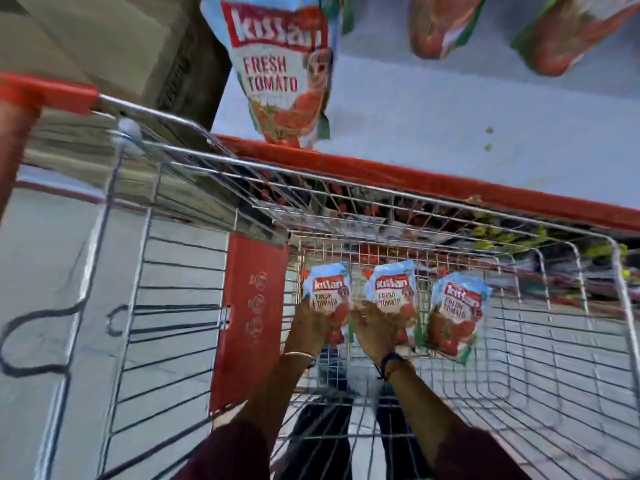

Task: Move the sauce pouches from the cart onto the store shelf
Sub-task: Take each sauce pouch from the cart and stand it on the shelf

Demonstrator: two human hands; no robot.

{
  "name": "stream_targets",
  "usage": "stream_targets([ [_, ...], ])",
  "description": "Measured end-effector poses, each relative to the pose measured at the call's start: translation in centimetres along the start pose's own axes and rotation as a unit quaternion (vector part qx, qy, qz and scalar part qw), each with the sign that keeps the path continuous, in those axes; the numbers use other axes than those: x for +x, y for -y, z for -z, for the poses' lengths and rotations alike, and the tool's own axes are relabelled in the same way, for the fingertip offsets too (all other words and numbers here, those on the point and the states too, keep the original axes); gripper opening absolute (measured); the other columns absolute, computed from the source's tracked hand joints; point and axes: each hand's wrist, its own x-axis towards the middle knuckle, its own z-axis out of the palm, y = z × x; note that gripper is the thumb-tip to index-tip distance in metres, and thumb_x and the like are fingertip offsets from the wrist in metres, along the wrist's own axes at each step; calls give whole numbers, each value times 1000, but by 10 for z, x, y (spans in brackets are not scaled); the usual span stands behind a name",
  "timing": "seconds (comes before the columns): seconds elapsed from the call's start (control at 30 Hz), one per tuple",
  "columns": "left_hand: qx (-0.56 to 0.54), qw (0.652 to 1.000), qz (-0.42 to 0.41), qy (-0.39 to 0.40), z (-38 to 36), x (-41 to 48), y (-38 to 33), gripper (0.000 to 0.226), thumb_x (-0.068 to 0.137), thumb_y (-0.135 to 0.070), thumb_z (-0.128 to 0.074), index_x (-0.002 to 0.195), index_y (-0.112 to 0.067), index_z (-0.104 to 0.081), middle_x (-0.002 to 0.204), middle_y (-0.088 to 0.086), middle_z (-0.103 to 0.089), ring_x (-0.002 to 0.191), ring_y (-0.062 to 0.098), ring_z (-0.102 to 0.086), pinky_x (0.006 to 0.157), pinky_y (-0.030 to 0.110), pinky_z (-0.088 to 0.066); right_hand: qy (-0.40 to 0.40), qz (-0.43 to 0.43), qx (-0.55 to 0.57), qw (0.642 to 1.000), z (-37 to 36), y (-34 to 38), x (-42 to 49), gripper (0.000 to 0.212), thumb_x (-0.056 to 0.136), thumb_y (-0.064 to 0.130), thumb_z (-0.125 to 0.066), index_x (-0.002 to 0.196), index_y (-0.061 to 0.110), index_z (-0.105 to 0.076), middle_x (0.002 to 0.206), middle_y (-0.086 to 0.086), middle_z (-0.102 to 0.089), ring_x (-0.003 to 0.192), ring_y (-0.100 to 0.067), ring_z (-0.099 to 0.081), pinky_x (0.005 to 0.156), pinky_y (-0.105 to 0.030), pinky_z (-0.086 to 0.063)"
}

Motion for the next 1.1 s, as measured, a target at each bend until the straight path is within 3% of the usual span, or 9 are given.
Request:
stream_targets([
  [0.1,32,999,-3,-40,-14,33,41,51,86,-44,-41,124,-10,-38,114,15,-57,97,26,-61,83,35,-56,32,-36,33,998,-15,-10,23,55,94,46,-38,126,4,-54,146,-14,-43,129,-28,-45,102,-33,-36],
  [0.17,-9,999,21,-45,-29,58,81,41,87,-35,-45,118,-9,-39,108,17,-61,97,30,-63,82,46,-56,51,-38,56,996,-25,-15,38,60,93,50,-38,119,-1,-56,135,-17,-53,116,-29,-55,97,-36,-43],
  [0.27,-21,994,62,-86,-30,60,63,29,92,-23,-44,115,-5,-42,104,18,-63,90,31,-63,74,35,-49,45,-29,85,995,-31,-13,56,51,92,48,-44,106,1,-59,101,-17,-71,78,-25,-67,73,-37,-56],
  [0.4,-74,984,124,-105,-34,79,70,20,91,-16,-47,105,-2,-46,99,21,-60,88,33,-61,67,30,-48,63,-41,104,992,-36,-19,83,50,88,48,-48,90,1,-67,85,-15,-74,66,-21,-70,70,-38,-62],
  [0.53,-101,978,147,-104,-32,94,77,30,87,-10,-52,114,0,-45,104,21,-60,85,28,-58,58,26,-47,81,-70,99,989,-37,-23,92,38,90,35,-54,98,-1,-63,74,-8,-72,55,-10,-68,52,-23,-56],
  [0.67,-139,974,151,-98,-32,99,81,30,83,-2,-58,112,0,-49,113,27,-61,96,35,-61,75,37,-52,102,-73,110,986,-38,-25,86,27,88,30,-58,102,7,-62,88,-7,-74,68,-15,-70,55,-24,-54],
  [0.83,-136,982,96,-87,-23,84,67,23,79,-1,-62,101,2,-56,103,18,-65,86,25,-59,68,30,-52,84,5,144,986,-17,-20,58,22,84,10,-62,102,-2,-66,80,-3,-71,60,-1,-68,56,-16,-56],
  [1.0,-150,988,13,-38,-6,45,23,22,77,10,-59,81,-9,-49,74,1,-59,65,11,-54,42,7,-45,47,41,146,987,21,0,8,8,82,13,-66,85,13,-58,80,3,-65,77,-17,-65,70,-31,-56],
  [1.1,-153,986,-54,-28,0,20,-3,26,76,12,-60,76,-10,-47,74,3,-59,69,17,-57,48,8,-48,1,92,154,984,44,13,-24,25,84,1,-61,74,23,-55,75,7,-61,71,4,-65,64,-19,-51],
])
